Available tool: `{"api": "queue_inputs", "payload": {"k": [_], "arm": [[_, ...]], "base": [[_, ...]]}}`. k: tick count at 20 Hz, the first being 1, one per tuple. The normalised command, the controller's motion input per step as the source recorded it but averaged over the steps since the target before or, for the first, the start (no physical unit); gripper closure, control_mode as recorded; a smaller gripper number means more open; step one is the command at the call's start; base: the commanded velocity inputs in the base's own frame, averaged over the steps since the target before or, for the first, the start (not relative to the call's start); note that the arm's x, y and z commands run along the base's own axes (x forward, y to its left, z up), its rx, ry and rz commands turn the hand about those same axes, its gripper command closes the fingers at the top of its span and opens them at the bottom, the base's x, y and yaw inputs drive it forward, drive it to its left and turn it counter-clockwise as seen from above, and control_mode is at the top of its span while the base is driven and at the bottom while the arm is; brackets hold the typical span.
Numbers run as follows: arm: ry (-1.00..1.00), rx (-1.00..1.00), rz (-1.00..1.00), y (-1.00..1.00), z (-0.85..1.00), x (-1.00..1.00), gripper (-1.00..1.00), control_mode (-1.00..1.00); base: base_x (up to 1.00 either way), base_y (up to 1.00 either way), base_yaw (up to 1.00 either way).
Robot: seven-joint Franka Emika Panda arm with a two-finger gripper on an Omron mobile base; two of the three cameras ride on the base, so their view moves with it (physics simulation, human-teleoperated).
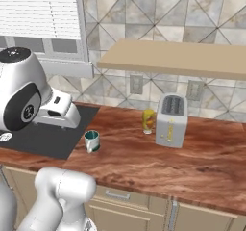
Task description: Pick the mug and place it in the sink. Pick the bowl and place it in the open cabinet and then close the cabinet.
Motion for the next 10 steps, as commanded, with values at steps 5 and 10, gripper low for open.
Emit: {"api": "queue_inputs", "payload": {"k": [5, 10], "arm": [[0.01, 0.00, 0.11, 0.00, -0.01, 0.15, -1.00, -1.00], [0.01, -0.05, 0.00, 0.00, -0.10, 0.02, -1.00, -1.00]], "base": [[0.06, 0.00, 0.06], [0.00, 0.00, 0.00]]}}
